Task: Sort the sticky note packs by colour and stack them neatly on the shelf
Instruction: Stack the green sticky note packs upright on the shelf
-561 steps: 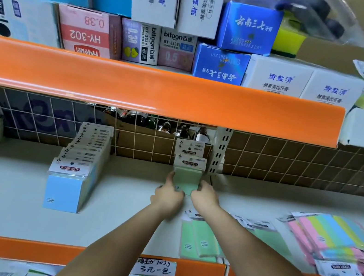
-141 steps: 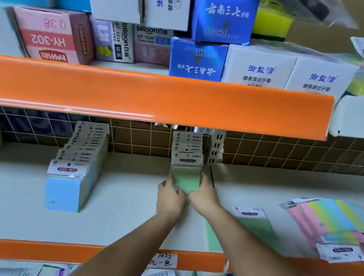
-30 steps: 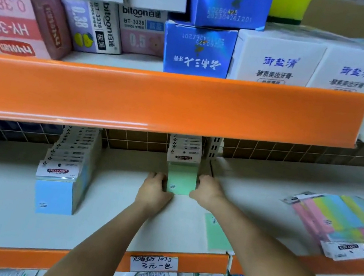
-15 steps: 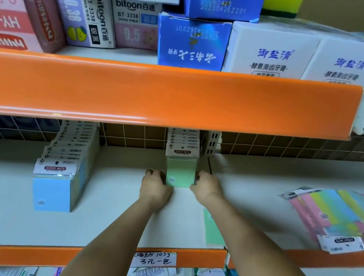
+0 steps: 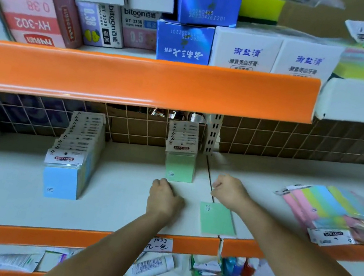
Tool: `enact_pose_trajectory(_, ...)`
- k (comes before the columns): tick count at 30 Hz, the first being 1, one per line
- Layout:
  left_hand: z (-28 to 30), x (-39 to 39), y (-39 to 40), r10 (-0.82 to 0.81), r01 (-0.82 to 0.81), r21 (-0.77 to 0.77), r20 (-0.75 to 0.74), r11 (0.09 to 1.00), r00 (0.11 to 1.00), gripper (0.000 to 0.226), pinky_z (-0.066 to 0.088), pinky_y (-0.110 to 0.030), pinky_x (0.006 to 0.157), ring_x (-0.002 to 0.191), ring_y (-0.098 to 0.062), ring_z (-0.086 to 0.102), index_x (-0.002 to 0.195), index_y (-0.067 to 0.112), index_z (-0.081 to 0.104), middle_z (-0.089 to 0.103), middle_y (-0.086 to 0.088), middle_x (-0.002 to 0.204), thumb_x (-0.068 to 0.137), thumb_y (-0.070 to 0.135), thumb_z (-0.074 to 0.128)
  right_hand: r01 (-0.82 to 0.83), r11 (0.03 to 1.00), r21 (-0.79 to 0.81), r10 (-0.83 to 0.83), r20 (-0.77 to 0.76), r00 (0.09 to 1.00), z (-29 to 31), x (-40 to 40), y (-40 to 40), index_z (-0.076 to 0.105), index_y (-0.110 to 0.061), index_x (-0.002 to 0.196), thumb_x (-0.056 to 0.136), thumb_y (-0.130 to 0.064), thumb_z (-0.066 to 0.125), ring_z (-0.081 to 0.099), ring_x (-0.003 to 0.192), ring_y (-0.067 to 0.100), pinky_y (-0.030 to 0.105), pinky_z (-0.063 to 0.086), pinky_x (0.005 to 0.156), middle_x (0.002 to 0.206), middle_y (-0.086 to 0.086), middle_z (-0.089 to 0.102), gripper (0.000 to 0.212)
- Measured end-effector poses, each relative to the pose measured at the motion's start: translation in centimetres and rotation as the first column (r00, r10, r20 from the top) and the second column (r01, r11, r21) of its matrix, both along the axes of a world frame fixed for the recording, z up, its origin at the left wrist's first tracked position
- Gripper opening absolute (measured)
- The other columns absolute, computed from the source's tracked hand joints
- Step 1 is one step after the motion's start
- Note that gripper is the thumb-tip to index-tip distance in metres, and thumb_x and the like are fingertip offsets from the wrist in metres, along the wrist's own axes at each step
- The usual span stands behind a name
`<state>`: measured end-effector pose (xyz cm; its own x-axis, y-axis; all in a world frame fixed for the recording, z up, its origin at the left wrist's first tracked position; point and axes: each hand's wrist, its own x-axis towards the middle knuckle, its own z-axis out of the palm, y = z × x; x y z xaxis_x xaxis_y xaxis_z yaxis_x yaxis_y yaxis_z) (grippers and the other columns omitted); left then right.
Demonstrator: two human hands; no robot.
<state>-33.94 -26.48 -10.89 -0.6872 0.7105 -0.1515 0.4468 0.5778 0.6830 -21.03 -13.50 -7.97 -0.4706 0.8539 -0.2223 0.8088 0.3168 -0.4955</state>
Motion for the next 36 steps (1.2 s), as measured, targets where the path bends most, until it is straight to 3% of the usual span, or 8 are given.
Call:
enact_pose_trajectory(6,0.5,3.8,-0.3,-0.306,0.302,-0.051,-0.150,0.952,0.940,0.048,0.039,-0.035,0.098,0.121,-0.024,0.043,0.127,0.017,0.050,0.049,-0.004,0.130,0.084,0.034,0.063,0.059,0.998,-0.003,-0.057,0.222,0.973,1.2,3.1,-0.8,0.047,-0.011,0.071,0.086,-0.023,0.056,0.056,0.080,0.028,0.024,0.037,0.054,0.085,0.009,0.057,0.022)
enact_pose_trajectory(12,1.6,6.3,0.9,-0.552,0.515,-0.232,-0.140,0.825,0.822,0.063,0.031,-0.042,0.101,0.131,-0.025,0.034,0.138,0.021,0.038,0.045,-0.003,0.139,0.082,0.034,0.062,0.132,0.991,0.011,-0.129,0.295,0.947,1.4,5.6,-1.8,0.051,-0.011,0.096,0.091,-0.022,0.048,0.051,0.082,0.024,0.025,0.039,0.065,0.106,0.010,0.059,0.012)
enact_pose_trajectory(16,2.4,6.7,2.0,-0.563,0.496,-0.327,-0.153,0.805,0.812,0.059,0.033,-0.043,0.101,0.127,-0.028,0.037,0.135,0.017,0.040,0.048,-0.008,0.132,0.081,0.031,0.061,0.212,0.970,-0.119,-0.178,0.250,0.952,1.7,6.3,-1.4,0.048,-0.006,0.078,0.091,-0.008,0.040,0.057,0.071,0.023,0.022,0.038,0.052,0.081,0.012,0.059,0.016)
enact_pose_trajectory(20,2.6,6.4,2.4,-0.507,0.447,-0.311,-0.146,0.839,0.850,0.065,0.039,-0.040,0.099,0.120,-0.028,0.044,0.134,0.016,0.043,0.044,-0.009,0.128,0.077,0.035,0.068,0.212,0.929,-0.304,-0.174,0.147,0.974,1.8,6.5,-1.6,0.054,-0.007,0.094,0.093,-0.012,0.040,0.066,0.076,0.018,0.024,0.046,0.061,0.104,0.012,0.065,0.015)
enact_pose_trajectory(25,3.3,5.1,2.3,-0.380,0.402,-0.033,0.265,0.915,0.886,0.028,0.045,-0.028,0.059,0.085,-0.025,0.055,0.109,0.013,0.052,0.055,-0.012,0.103,0.084,0.009,0.062,0.075,0.913,-0.401,-0.052,0.067,0.996,2.4,5.8,-3.0,0.061,-0.018,0.092,0.093,-0.017,0.040,0.065,0.082,0.015,0.027,0.050,0.072,0.098,0.004,0.067,0.020)
enact_pose_trajectory(29,3.6,4.2,1.8,-0.359,0.367,0.058,0.397,0.928,0.845,0.019,0.039,-0.025,0.052,0.077,-0.027,0.052,0.098,0.015,0.049,0.051,-0.013,0.090,0.086,0.003,0.058,0.011,0.919,-0.393,-0.002,0.024,1.000,3.2,5.0,-3.2,0.056,-0.019,0.086,0.092,-0.010,0.046,0.064,0.082,0.015,0.028,0.051,0.074,0.093,0.006,0.064,0.014)
enact_pose_trajectory(33,4.4,3.7,1.4,-0.377,0.379,0.077,0.389,0.922,0.840,0.019,0.034,-0.022,0.047,0.064,-0.021,0.048,0.095,0.015,0.049,0.049,-0.007,0.075,0.086,0.001,0.058,-0.046,0.892,-0.450,0.029,-0.044,0.999,4.2,4.5,-3.5,0.052,-0.013,0.087,0.091,-0.006,0.055,0.052,0.065,0.010,0.018,0.045,0.055,0.076,0.002,0.053,0.008)
enact_pose_trajectory(36,4.9,3.1,1.1,-0.397,0.407,0.046,0.345,0.912,0.850,0.020,0.038,-0.022,0.048,0.064,-0.020,0.051,0.098,0.016,0.058,0.054,-0.006,0.075,0.083,0.003,0.060,-0.074,0.897,-0.436,0.047,-0.073,0.996,4.1,4.1,-3.5,0.050,-0.012,0.084,0.089,-0.005,0.057,0.053,0.070,0.013,0.021,0.045,0.057,0.081,0.005,0.054,0.012)
